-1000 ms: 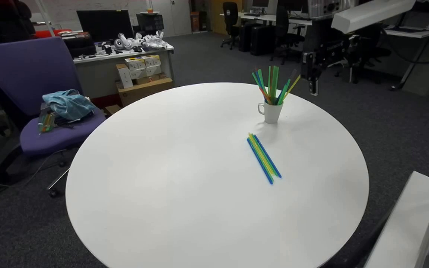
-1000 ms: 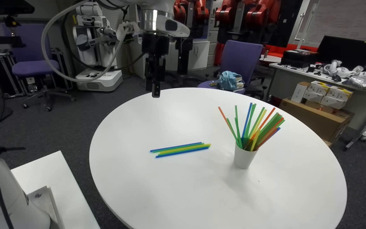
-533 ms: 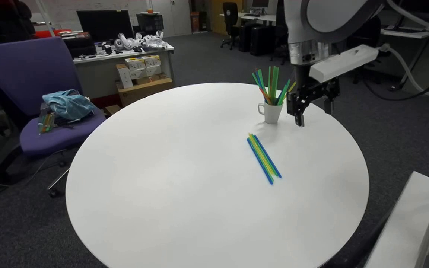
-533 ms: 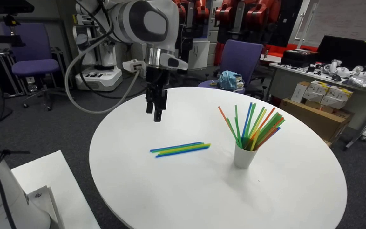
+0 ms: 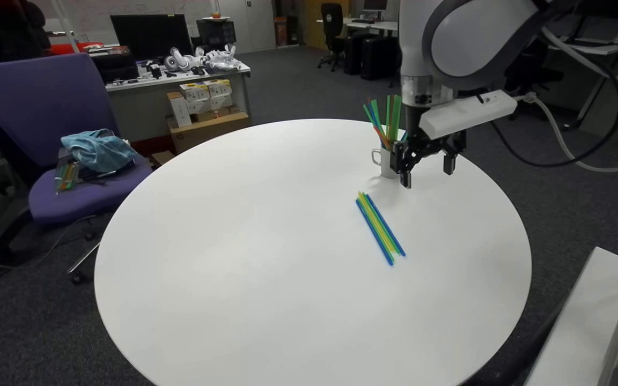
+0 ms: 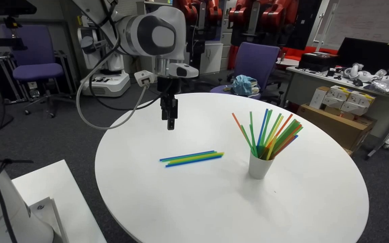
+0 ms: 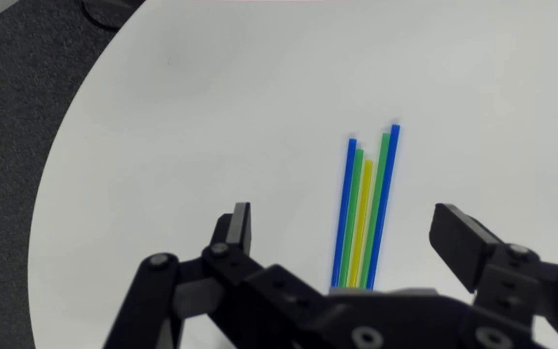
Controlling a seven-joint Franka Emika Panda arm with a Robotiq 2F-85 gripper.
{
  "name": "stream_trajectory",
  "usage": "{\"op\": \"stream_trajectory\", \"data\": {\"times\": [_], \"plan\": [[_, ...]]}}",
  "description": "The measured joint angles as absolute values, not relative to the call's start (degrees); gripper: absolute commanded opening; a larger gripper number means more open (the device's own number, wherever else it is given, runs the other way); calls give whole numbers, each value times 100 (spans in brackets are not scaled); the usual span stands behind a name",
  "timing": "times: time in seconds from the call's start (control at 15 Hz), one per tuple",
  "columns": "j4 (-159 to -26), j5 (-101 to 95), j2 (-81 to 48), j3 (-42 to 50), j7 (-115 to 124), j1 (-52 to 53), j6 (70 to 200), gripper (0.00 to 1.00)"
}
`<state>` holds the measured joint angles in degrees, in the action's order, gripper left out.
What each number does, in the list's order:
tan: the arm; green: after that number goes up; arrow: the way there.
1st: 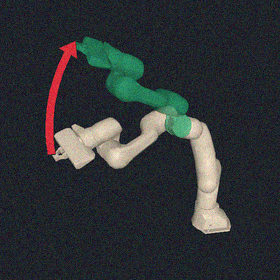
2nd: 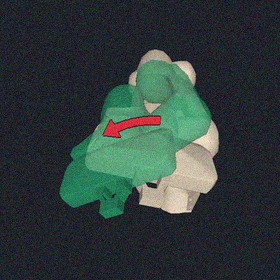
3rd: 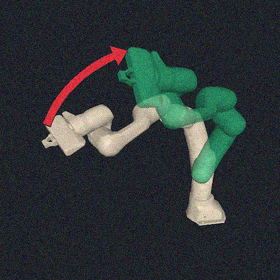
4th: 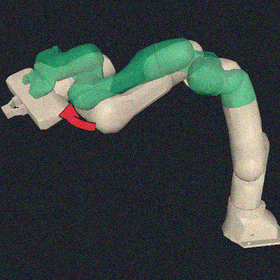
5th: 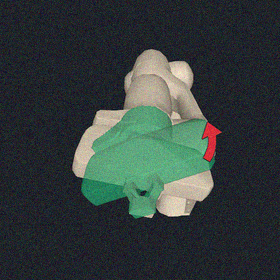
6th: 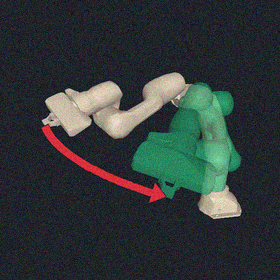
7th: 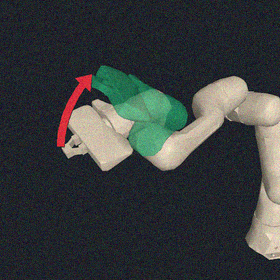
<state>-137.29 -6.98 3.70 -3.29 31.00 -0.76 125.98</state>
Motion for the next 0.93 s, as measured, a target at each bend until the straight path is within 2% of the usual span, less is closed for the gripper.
{"op": "stream_trajectory", "data": {"times": [0.53, 0.93], "plan": [[-13729, -699, 330, -329, 3100, -76, 12600, 100], [-13477, -521, -23, -321, 3868, -74, 13157, 100]]}}
